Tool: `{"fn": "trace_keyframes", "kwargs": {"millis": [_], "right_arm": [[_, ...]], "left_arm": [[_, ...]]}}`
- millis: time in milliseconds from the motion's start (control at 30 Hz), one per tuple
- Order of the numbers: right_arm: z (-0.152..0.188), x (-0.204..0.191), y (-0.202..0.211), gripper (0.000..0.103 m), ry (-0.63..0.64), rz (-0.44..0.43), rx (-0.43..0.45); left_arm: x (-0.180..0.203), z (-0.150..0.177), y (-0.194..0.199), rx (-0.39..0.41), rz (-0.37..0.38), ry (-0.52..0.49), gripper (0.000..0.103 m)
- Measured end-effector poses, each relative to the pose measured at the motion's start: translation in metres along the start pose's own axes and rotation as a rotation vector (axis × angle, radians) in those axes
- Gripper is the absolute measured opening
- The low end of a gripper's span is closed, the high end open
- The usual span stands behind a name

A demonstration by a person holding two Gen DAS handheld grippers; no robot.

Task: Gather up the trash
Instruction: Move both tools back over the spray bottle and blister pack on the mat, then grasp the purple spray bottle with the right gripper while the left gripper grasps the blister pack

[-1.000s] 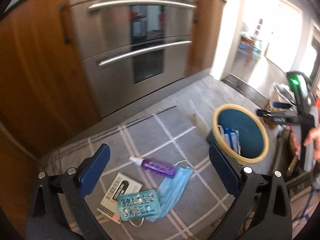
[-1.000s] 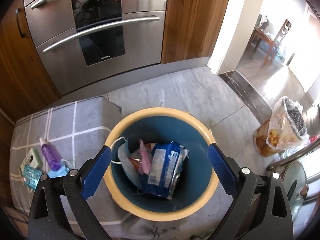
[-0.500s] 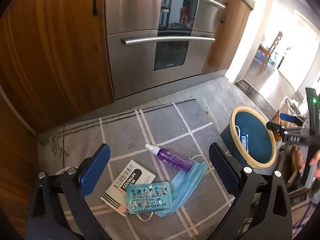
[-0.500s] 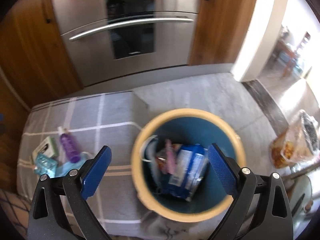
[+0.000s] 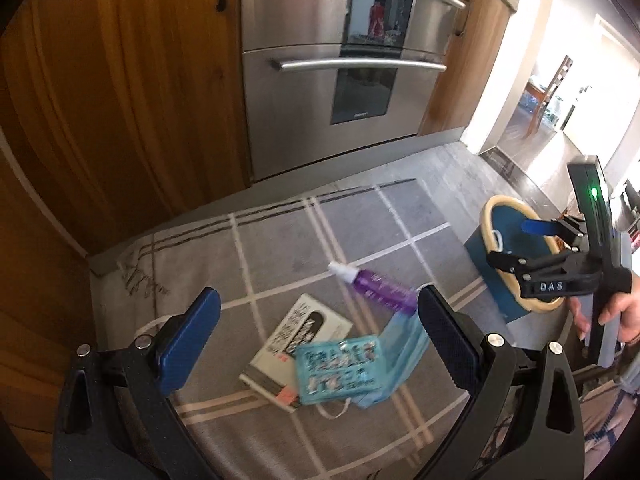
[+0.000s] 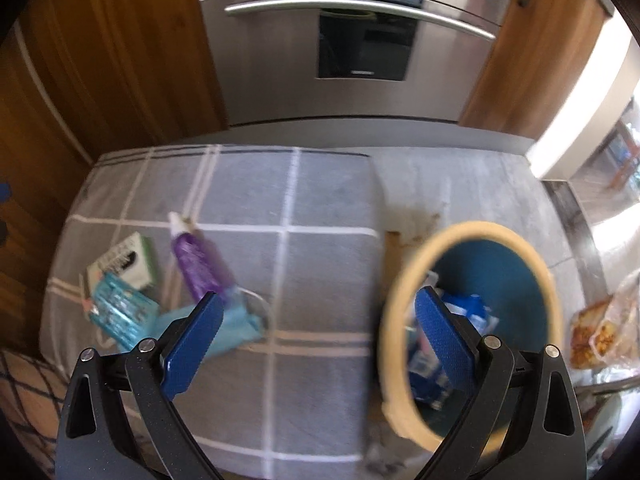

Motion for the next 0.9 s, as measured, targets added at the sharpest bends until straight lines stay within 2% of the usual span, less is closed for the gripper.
{"fn": "trace_keyframes", "kwargs": {"millis": [200,333,467,633,800,900], "right_arm": [[-0.016,-0.045,-0.04,0.096,0.061,-0.017,-0.066],[-0.014,-0.071,-0.067,0.096,0.112,-0.03,-0.121],[-0.011,-0.084,-0.083,0.094,0.147,-0.013,-0.145],[-0.011,-0.096,-0.09,0.079,0.147,-0.043,-0.162],[-0.01,-0.102,-0.094,0.066,0.156,-0.047,-0.166],[-0.009,-0.105,-0.103,0.059,0.164,-0.053,-0.179]], "left_arm": [[-0.015,0.007,0.003,0.0,0.008,0.005,0.097],[-0.018,0.01,0.001,-0.016,0.023,0.001,0.097],[-0.016,0.009,0.001,-0.024,0.071,0.024,0.097],[-0.011,0.009,0.0,-0.038,0.113,0.041,0.097],[-0.014,0.01,-0.008,-0.068,0.092,0.046,0.097],[-0.02,0.01,-0.012,-0.072,0.047,0.037,0.097]]}}
Point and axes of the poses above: each gripper's, at about its wrist camera, not at the fingertips, and y roughly against the way its jaws point, x to its right, z to its underside, the point moved 10 cm from there along -y, roughly the way its jaws point, and after that the axes turned 6 degrees about -x, right-handed, at the moved point
